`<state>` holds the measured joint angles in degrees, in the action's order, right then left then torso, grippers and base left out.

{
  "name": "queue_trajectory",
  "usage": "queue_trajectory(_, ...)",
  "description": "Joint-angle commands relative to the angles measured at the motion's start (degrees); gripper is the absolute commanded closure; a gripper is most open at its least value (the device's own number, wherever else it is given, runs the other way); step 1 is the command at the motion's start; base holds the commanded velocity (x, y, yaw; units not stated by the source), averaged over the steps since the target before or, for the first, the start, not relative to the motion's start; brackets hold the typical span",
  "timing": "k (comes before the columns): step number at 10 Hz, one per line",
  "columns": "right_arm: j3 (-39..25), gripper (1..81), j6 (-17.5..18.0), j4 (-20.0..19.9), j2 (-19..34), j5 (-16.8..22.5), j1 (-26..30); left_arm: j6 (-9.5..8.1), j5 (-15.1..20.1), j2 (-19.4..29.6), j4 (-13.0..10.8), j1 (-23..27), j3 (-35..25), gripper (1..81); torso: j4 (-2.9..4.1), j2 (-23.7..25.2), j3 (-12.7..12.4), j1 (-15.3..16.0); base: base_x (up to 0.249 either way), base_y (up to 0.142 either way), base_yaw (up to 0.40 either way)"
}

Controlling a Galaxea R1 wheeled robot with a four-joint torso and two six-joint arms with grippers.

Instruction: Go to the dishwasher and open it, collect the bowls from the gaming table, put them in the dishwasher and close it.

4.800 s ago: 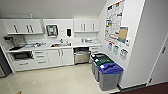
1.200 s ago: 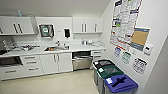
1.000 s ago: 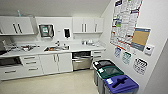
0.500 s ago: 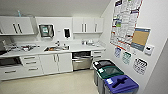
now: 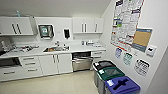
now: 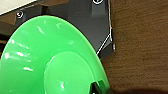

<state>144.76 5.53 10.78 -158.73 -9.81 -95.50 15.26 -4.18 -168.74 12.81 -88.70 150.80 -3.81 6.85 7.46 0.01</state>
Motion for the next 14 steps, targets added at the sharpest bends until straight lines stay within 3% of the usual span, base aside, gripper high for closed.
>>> queue_trajectory(1, 0.2, 81.1, -0.2, 0.6, 1.3, 2.2, 2.5, 0.56, 3.0, 0.3, -0.5, 2.9, -0.2, 81.1, 0.0, 0.0, 0.0, 0.0, 0.127, 0.0, 0.0)
queue_trajectory(14, 0.2, 81.1, -0.2, 0.6, 1.2, 2.3, 2.6, 0.56, 3.0, 0.3, -0.4, 2.9, -0.2, 81.1, 0.0, 0.0, 0.0, 0.1, 0.105, 0.01, 0.0)
